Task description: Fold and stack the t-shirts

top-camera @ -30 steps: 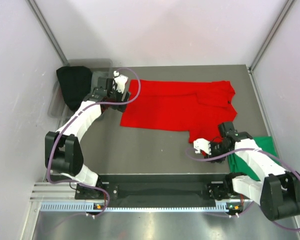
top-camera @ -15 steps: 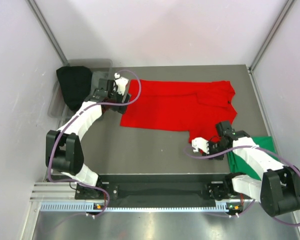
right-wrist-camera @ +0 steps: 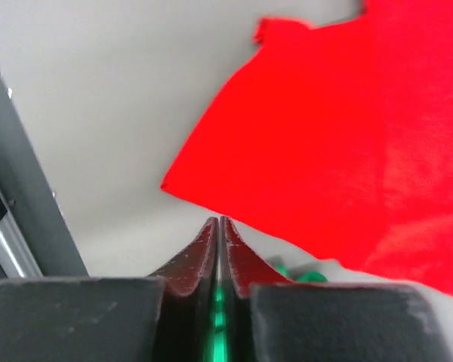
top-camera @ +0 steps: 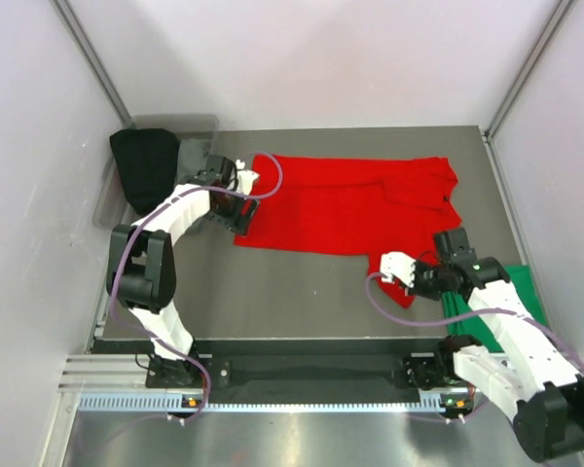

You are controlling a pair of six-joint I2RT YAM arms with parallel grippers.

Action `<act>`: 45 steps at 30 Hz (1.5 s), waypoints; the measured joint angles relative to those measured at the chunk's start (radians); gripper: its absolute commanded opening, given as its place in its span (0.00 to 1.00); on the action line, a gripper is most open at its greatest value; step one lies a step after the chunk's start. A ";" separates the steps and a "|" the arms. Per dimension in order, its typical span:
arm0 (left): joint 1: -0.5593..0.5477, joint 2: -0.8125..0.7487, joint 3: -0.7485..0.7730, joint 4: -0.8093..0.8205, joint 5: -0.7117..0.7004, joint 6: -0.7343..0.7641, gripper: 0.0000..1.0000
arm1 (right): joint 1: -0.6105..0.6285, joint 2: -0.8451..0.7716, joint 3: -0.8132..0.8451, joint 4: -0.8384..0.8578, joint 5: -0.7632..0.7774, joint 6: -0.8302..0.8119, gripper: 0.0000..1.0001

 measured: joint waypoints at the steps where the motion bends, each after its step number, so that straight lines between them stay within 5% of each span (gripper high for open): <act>1: 0.000 0.004 0.000 -0.011 0.000 0.002 0.80 | 0.000 -0.015 0.008 -0.001 0.000 0.011 0.24; 4: 0.000 0.005 0.000 -0.034 0.001 0.005 0.81 | 0.000 -0.055 0.008 -0.004 0.000 0.049 0.42; 21: 0.000 0.183 0.064 -0.068 -0.018 -0.010 0.60 | 0.000 0.029 -0.058 0.056 0.014 0.080 0.41; 33: 0.000 0.211 0.092 -0.095 0.011 -0.021 0.02 | 0.000 0.041 -0.077 0.102 0.017 0.084 0.41; 45: 0.001 0.211 0.093 -0.099 0.024 -0.022 0.00 | 0.000 0.103 -0.149 0.198 0.031 0.079 0.51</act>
